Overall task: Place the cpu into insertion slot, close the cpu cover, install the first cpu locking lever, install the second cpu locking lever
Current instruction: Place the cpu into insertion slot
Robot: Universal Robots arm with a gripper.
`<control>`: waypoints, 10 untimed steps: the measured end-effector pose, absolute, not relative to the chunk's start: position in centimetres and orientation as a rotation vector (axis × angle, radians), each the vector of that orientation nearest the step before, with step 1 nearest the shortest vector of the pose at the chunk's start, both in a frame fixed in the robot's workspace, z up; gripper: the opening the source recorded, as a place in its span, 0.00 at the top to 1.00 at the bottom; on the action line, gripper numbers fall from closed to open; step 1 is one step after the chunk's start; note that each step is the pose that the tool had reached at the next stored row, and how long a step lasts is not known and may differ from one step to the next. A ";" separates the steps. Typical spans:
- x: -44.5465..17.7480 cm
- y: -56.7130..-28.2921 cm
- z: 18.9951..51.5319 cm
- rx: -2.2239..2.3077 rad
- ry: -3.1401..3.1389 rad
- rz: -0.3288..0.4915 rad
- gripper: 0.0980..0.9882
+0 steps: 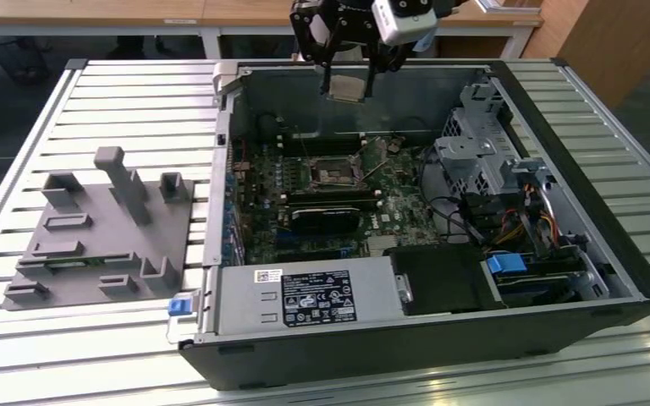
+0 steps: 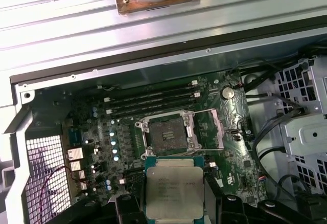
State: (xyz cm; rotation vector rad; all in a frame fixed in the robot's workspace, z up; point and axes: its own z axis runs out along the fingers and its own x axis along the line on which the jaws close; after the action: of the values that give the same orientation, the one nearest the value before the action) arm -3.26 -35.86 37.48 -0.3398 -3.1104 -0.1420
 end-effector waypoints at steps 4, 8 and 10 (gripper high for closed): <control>-3.3 -35.9 37.5 -0.376 -3.107 -0.141 0.50; -3.3 -35.9 37.4 -0.408 -3.104 -0.141 0.50; -3.3 -35.9 37.4 -0.423 -3.103 -0.141 0.50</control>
State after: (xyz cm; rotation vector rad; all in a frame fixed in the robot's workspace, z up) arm -3.26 -35.86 37.44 -0.4228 -3.1027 -0.1406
